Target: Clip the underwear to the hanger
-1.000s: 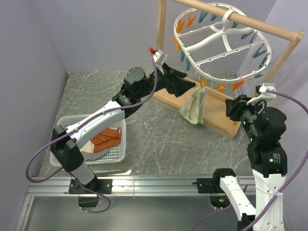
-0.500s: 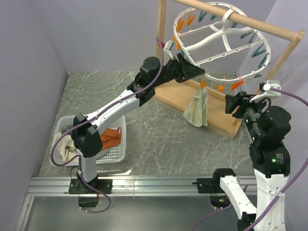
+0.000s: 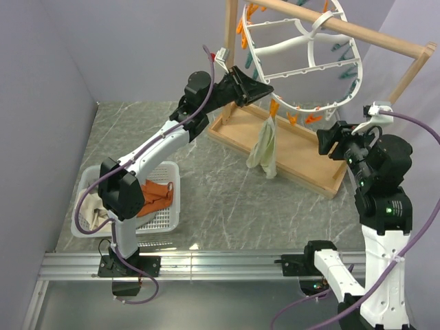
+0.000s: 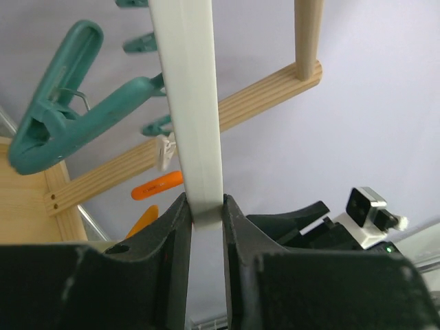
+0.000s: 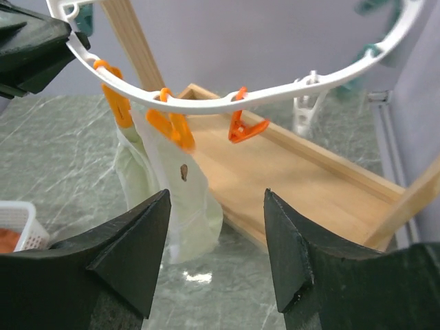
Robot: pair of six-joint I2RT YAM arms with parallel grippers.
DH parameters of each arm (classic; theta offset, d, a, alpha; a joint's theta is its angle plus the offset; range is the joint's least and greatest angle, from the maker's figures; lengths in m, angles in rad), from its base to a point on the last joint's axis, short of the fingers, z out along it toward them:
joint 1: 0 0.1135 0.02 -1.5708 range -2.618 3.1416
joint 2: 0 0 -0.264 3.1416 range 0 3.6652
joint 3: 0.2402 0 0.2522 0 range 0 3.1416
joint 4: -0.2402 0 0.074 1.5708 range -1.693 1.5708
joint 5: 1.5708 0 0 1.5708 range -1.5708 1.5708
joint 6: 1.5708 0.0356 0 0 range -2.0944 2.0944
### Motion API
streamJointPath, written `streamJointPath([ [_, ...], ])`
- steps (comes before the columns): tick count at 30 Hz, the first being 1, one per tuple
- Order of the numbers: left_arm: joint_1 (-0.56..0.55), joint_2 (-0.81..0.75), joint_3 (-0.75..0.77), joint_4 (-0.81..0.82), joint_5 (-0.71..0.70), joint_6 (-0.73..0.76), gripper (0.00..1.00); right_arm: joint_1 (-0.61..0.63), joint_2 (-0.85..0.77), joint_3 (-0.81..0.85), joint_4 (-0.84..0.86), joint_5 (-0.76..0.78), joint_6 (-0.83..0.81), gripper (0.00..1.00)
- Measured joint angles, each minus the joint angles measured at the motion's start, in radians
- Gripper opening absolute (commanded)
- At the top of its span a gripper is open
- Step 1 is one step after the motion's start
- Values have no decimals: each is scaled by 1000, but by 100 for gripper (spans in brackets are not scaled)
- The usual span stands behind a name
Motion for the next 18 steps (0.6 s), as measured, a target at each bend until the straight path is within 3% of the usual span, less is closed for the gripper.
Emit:
streamJointPath([
  [7, 5, 0, 0, 11, 48, -58, 0, -45, 13, -68, 83, -98, 15, 60],
  [18, 8, 0, 0, 16, 84, -118, 0, -302, 22, -154, 230, -379, 38, 56],
])
